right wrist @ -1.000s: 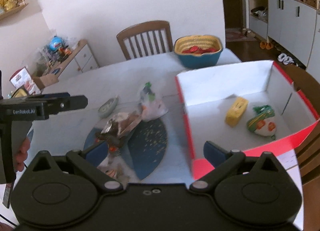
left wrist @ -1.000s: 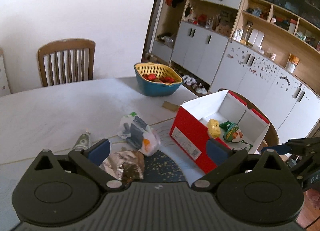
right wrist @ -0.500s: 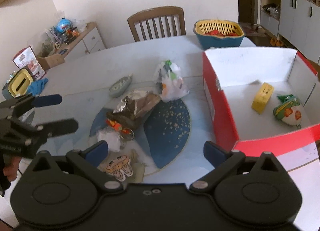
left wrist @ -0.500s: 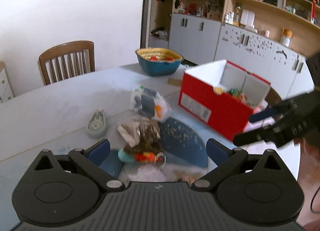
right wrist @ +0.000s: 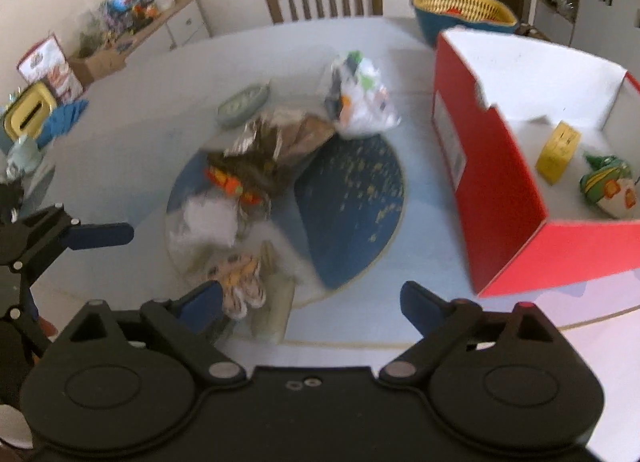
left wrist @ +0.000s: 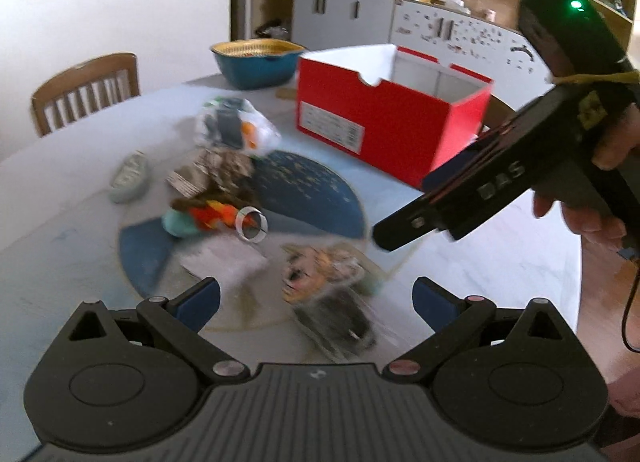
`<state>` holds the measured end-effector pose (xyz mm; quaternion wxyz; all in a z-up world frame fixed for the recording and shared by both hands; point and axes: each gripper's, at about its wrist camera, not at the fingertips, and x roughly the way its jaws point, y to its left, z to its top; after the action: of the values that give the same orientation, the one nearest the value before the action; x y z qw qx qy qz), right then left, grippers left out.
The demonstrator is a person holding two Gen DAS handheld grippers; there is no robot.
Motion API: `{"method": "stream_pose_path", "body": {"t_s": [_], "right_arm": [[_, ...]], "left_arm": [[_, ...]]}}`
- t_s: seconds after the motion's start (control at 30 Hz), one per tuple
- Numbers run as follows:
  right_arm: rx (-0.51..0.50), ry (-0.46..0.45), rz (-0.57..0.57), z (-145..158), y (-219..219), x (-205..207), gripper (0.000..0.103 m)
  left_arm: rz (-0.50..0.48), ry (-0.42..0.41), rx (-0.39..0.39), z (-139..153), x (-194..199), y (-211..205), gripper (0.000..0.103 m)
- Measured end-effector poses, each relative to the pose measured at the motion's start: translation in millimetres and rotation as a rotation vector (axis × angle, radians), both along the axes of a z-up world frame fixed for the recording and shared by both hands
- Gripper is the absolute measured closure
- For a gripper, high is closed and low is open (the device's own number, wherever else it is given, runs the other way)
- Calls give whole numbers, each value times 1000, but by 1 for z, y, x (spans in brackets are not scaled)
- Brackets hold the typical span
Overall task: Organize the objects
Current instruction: 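Withdraw both tools from the shoebox back toward the placemat, then grasp the dark mesh bag with the left tool while the right tool grasps the green cylinder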
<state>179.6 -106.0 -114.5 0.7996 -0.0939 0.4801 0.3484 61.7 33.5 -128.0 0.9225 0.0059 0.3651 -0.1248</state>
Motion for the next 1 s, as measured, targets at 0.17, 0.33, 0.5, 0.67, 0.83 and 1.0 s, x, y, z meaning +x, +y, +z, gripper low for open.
{"method": "stream_pose_path", "body": {"t_s": [0.17, 0.33, 0.5, 0.67, 0.83, 1.0], "right_arm": [[-37, 23, 29, -16, 6, -9, 18], [-68, 38, 46, -29, 13, -14, 23], [-79, 33, 46, -36, 19, -17, 23], [-106, 6, 67, -40, 29, -20, 26], [-119, -24, 73, -39, 35, -19, 42], [-133, -49, 91, -37, 35, -21, 57]], "left_arm": [[-9, 26, -15, -14, 1, -7, 0], [8, 54, 1, -25, 5, -10, 1], [23, 66, 11, -30, 7, -13, 4], [16, 73, 14, -33, 7, -16, 12], [26, 89, 25, -35, 7, -17, 38], [37, 99, 20, -33, 5, -14, 48]]}}
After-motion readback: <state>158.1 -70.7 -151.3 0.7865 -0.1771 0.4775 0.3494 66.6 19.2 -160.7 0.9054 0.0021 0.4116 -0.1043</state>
